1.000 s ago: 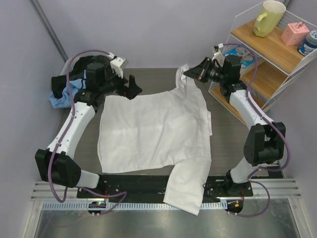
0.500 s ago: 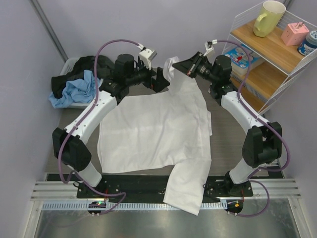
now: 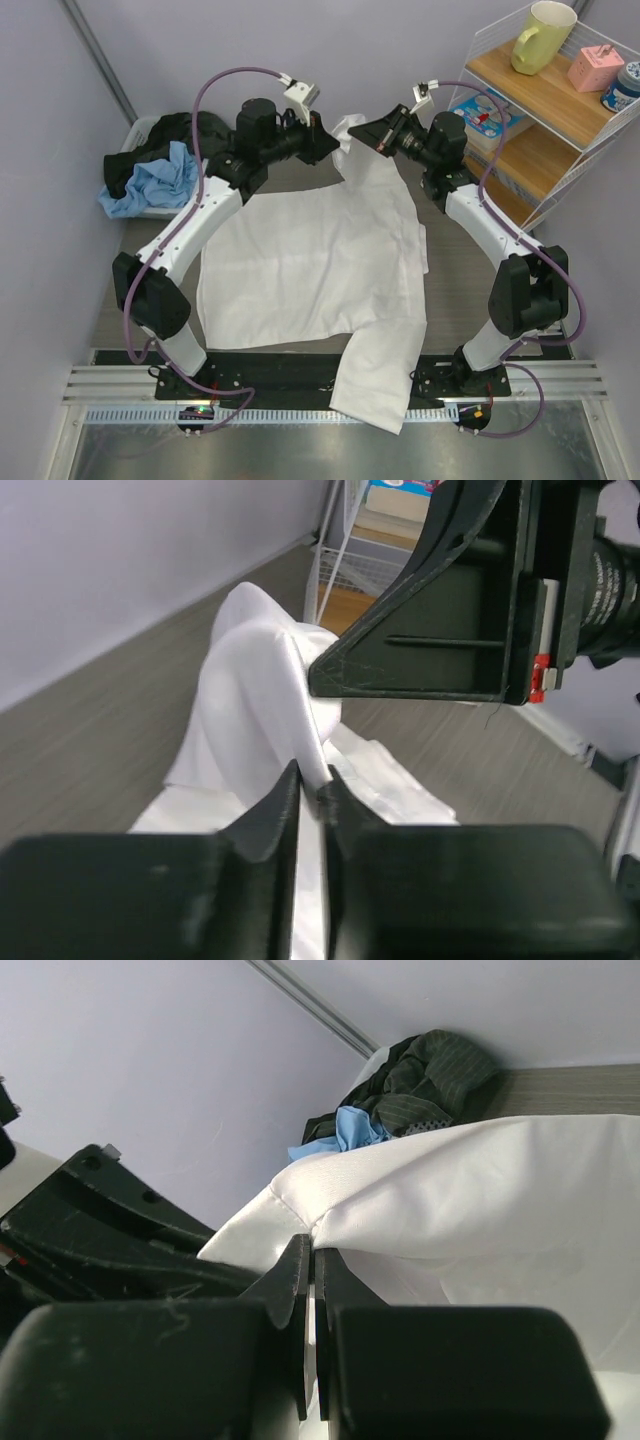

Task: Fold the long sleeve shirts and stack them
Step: Fold the shirt

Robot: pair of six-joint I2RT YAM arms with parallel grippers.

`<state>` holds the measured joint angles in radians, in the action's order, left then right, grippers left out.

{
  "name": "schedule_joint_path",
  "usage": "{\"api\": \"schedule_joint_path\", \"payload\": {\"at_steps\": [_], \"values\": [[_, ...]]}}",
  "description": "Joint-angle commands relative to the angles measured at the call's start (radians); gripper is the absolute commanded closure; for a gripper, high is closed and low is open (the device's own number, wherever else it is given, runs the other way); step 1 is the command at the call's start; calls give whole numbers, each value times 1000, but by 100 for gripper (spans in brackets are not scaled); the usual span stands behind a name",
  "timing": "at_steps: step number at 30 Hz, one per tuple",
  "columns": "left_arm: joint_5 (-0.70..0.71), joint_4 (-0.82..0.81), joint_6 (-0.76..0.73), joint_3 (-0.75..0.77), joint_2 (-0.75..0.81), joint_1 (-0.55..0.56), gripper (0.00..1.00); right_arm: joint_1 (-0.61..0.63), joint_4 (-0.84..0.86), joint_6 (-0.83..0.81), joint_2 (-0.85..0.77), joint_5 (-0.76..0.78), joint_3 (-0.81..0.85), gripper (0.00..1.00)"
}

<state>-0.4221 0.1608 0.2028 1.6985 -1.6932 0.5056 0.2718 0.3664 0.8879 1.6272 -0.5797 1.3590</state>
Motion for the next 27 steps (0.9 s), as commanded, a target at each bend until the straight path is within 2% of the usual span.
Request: {"api": "schedule_joint_path", "payload": {"at_steps": [1, 4, 5, 7, 8, 9, 10, 11, 13, 14, 15, 16, 18, 21, 27], "values": [[6, -26, -29, 59, -3, 1, 100, 6, 46, -27, -59, -14, -1, 99], [9, 9, -75, 66, 13, 1, 100, 3, 48, -33, -69, -52, -8, 99], [-22, 26, -91, 67, 17, 1, 100, 0, 37, -53, -69, -75, -1, 85], [-62, 71, -149, 96, 33, 1, 100, -28, -38, -119, -73, -168, 29, 64], [-99, 139, -242, 108, 38, 1, 100, -39, -85, -255, -90, -198, 44, 51], [-106, 175, -291, 121, 43, 1, 100, -52, -206, -350, -102, -228, 73, 45], [-121, 209, -403, 144, 47, 1, 100, -77, -278, -453, -122, -241, 80, 34], [-148, 312, -463, 157, 44, 1, 100, -89, -408, -686, -169, -235, 72, 30], [-161, 368, -549, 165, 50, 1, 100, -111, -489, -913, -228, -217, 36, 19], [-185, 400, -648, 168, 55, 1, 100, -114, -536, -1078, -280, -200, -9, 16], [-204, 443, -693, 161, 59, 4, 100, -115, -547, -1157, -296, -192, -27, 14], [-207, 456, -726, 155, 69, 5, 100, -112, -558, -1214, -308, -187, -40, 7], [-221, 512, -830, 164, 72, 8, 100, -112, -572, -1316, -308, -192, -40, 1], [-221, 589, -922, 213, 66, 14, 99, -102, -603, -1407, -280, -215, 0, 0], [-211, 632, -977, 225, 75, 37, 100, 10, -635, -1564, -256, -187, 14, 0]]}}
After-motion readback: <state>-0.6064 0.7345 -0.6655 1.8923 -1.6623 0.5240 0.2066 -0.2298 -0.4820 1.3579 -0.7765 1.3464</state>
